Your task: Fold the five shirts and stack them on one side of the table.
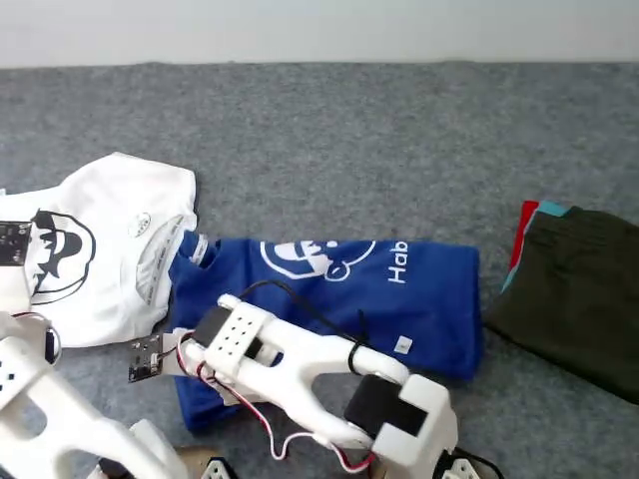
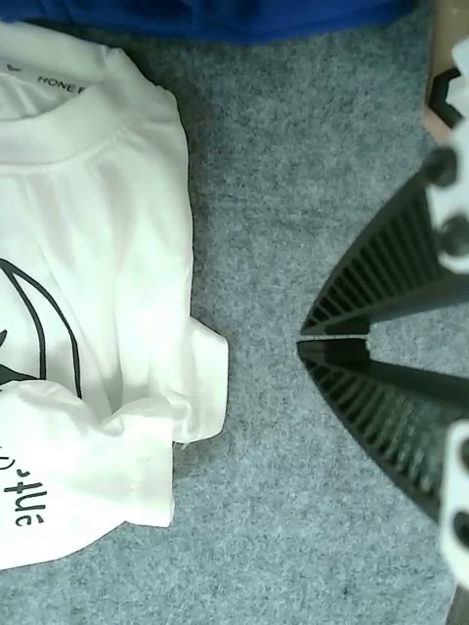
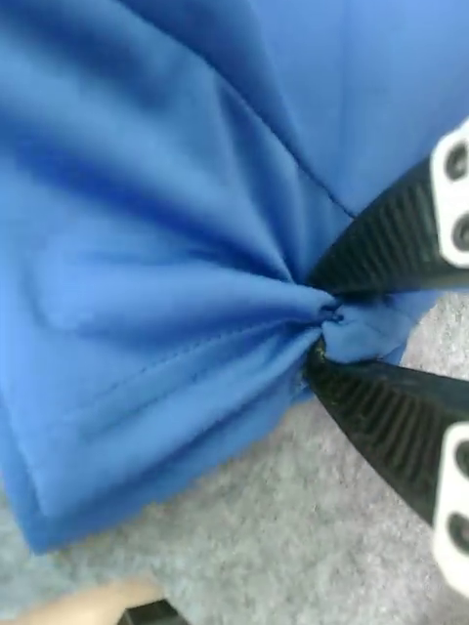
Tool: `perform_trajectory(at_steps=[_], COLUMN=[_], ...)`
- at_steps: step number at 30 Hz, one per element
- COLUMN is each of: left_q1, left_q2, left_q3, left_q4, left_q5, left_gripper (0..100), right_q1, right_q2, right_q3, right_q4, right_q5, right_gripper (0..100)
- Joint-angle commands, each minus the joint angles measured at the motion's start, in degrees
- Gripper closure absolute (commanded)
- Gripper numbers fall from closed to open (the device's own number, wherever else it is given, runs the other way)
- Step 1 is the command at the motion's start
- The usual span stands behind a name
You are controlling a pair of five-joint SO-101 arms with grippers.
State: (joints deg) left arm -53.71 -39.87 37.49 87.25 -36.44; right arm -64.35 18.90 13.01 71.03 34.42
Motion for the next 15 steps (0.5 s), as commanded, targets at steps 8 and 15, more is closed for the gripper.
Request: perform_trajectory(at_steps=[8,15], left_q1=[-0.1,0.3], left_q2=[-1.1,-1.1], left_q3=[-0.9,-0.9], left_q4=[-1.1,-1.1], left_q5=[0.4,0.4], left_gripper=[99,99], right_q1=[3.0,9.3], right_q2=[0.7,1.2], right_q3=[-13.0,-22.8], right_q4=[10.6,15.6], right_q5=[0.5,0.5], right_gripper=[98.8,98.8])
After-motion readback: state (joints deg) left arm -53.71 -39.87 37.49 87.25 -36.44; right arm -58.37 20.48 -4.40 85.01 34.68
